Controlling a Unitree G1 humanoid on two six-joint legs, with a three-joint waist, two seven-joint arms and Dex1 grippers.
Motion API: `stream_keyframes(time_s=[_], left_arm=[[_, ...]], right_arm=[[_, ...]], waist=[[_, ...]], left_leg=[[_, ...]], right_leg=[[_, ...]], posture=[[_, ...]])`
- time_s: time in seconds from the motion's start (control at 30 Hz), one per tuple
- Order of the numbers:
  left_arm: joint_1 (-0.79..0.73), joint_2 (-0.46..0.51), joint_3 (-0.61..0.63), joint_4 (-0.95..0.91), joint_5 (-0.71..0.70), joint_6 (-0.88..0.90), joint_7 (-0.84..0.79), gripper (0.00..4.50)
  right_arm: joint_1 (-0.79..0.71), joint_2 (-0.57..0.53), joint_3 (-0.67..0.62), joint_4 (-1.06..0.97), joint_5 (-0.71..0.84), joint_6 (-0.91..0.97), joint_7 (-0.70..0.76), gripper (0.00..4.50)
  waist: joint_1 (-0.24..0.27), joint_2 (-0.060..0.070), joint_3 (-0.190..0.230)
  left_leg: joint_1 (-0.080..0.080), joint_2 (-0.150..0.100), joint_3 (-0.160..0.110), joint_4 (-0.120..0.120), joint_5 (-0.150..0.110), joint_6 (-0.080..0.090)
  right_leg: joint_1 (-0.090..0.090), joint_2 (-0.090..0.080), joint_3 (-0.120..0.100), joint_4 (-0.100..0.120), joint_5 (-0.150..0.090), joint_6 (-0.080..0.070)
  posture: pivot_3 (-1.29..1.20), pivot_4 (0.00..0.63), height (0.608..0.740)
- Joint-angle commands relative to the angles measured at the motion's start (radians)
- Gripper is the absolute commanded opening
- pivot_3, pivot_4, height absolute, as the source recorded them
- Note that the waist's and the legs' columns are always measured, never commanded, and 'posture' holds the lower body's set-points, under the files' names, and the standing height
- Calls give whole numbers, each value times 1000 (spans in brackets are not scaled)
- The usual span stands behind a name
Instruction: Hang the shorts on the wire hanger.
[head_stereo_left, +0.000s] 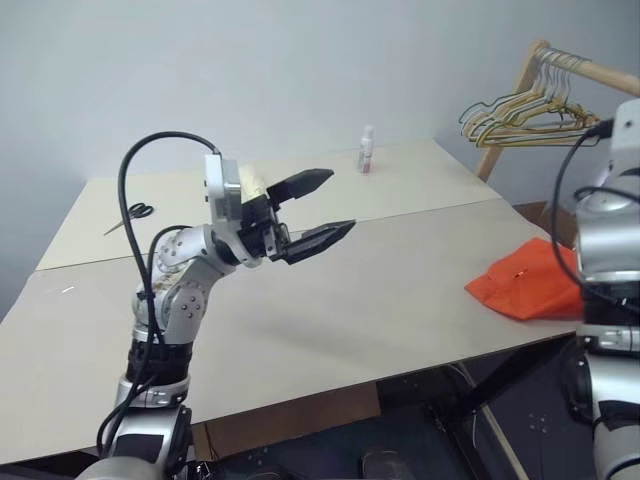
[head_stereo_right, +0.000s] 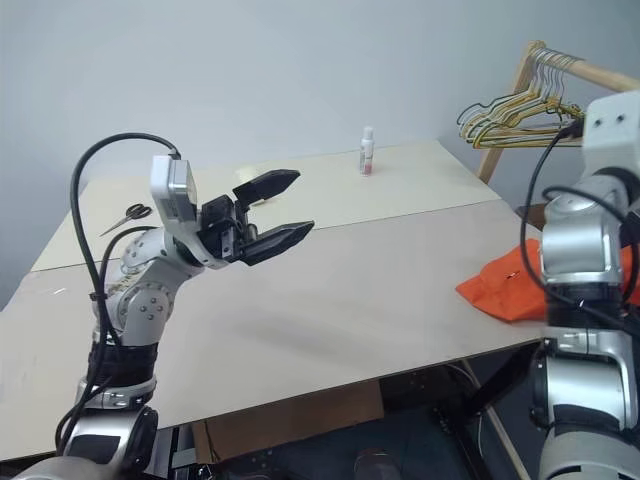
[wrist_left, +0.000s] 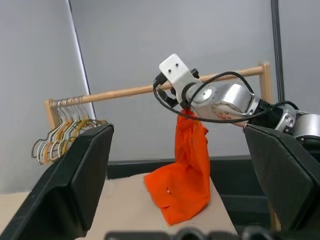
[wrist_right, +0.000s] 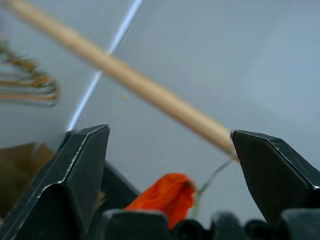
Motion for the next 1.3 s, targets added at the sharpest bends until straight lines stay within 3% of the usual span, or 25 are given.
stream_keyframes(time_s=[0.03, 0.17, 0.3, 0.4, 0.73, 0.97, 1.3], left_arm=[[29, 45, 35, -28, 17, 1, 25, 4500], [96, 98, 42, -44, 59, -11, 50, 4500], [168, 141, 54, -59, 114, -23, 91, 4500], [202, 165, 63, -63, 118, -8, 98, 4500], [276, 224, 56, -46, 160, -12, 87, 4500], [295, 231, 34, -33, 193, -11, 80, 4500], [303, 239, 12, -7, 250, -34, 60, 4500]], right_arm=[[26, -21, 27, -87, -21, -80, 117, 4482], [50, -36, 79, -103, -51, -155, 226, 4482], [95, -34, 132, -207, 67, -276, 537, 4482], [168, -36, 174, -286, 97, -321, 693, 4482], [389, -101, 230, -492, 196, -329, 1081, 4482], [480, -137, 202, -588, 249, -264, 1186, 4482], [502, -137, 186, -599, 236, -252, 1191, 4482]], waist=[[7, 0, 0], [22, 0, 0], [51, -2, 2], [76, -6, 4], [153, -11, 7], [165, -15, 9], [167, -20, 12]], left_leg=[[0, 0, 0, 0, 0, 0], [1, 0, 0, 0, 0, 0], [1, 0, 0, 0, 0, 0], [1, 1, -2, -1, 0, 0], [-1, -1, -2, -1, 0, -1], [-1, 0, -3, -1, 0, -2], [-1, 0, -3, -1, 1, -2]], right_leg=[[0, 0, 0, 0, 0, 0], [0, 1, 0, 1, 0, 0], [0, 1, -1, 1, 0, 0], [-1, 1, -2, 0, 0, -1], [-4, -3, -4, 0, -1, -1], [-4, -2, -6, 1, -1, -3], [-4, -2, -6, 1, -1, -3]], posture=[[-2, 0, 740], [36, 0, 740], [58, 0, 740], [64, 0, 740], [86, 0, 740], [72, 0, 740], [64, 0, 740]])
